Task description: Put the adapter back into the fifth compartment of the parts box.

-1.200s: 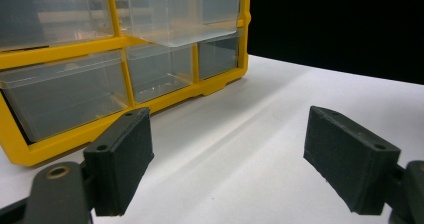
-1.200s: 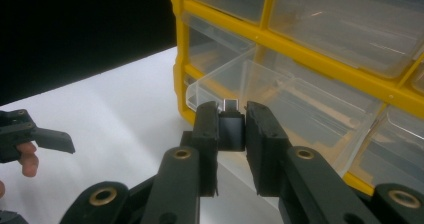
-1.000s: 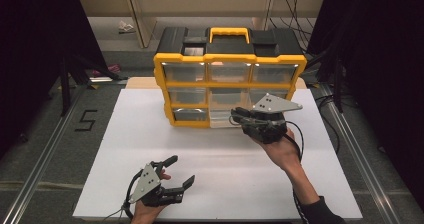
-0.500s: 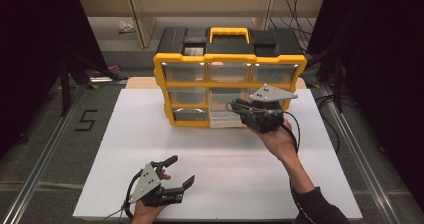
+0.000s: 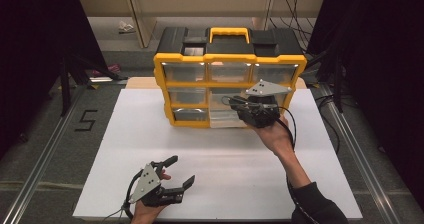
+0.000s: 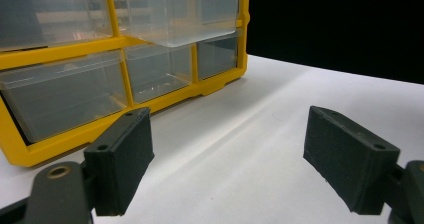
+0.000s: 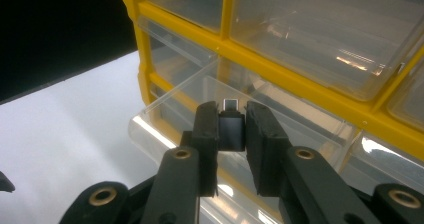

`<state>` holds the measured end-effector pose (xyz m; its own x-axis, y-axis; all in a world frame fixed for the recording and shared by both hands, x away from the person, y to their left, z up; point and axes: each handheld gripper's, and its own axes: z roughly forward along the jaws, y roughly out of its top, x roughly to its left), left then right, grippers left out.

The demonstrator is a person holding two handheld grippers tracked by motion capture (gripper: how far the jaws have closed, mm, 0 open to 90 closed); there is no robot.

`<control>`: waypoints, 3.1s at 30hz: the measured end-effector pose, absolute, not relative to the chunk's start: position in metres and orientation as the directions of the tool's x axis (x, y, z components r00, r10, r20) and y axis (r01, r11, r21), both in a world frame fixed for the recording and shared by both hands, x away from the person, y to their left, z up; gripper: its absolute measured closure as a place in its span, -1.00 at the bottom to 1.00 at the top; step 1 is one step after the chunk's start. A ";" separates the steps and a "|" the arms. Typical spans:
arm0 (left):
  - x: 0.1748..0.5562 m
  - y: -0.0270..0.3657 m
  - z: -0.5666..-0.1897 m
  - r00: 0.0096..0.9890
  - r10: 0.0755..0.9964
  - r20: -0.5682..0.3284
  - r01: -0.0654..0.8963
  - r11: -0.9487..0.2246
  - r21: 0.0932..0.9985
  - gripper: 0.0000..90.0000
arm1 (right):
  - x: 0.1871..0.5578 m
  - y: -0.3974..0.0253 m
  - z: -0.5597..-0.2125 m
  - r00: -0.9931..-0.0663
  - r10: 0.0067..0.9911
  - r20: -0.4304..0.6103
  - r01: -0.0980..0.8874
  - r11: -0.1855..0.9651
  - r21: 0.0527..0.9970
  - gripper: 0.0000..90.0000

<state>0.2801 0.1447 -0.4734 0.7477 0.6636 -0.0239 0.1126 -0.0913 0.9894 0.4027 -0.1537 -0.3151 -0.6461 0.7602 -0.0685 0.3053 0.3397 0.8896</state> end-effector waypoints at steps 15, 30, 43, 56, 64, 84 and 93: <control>0.280 0.145 -0.473 0.749 0.662 -0.024 0.111 -0.090 0.990 -0.57 | 0.407 -0.149 -0.311 -0.642 0.764 -0.066 0.317 0.344 0.884 0.11; 0.281 0.144 -0.474 0.751 0.660 -0.024 0.114 -0.094 0.989 -0.57 | 0.386 -0.152 -0.312 -0.686 0.726 -0.049 0.278 0.325 0.904 -0.16; 0.281 0.144 -0.474 0.751 0.659 -0.025 0.115 -0.094 0.989 -0.57 | 0.356 -0.155 -0.319 -0.724 0.688 -0.043 0.225 0.294 0.929 -0.30; 0.280 0.144 -0.474 0.752 0.658 -0.024 0.118 -0.098 0.988 -0.57 | 0.332 -0.166 -0.345 -0.743 0.669 -0.009 0.226 0.264 0.938 -0.32; 0.280 0.144 -0.474 0.751 0.659 -0.026 0.122 -0.100 0.987 -0.57 | 0.321 -0.178 -0.370 -0.750 0.659 0.063 0.245 0.188 0.951 -0.32; 0.280 0.143 -0.474 0.756 0.654 -0.027 0.127 -0.106 0.986 -0.58 | 0.304 -0.196 -0.393 -0.758 0.645 0.097 0.232 0.128 0.964 -0.46; 0.280 0.144 -0.475 0.757 0.653 -0.028 0.129 -0.106 0.986 -0.58 | 0.296 -0.198 -0.402 -0.767 0.637 0.077 0.207 0.132 0.969 -0.53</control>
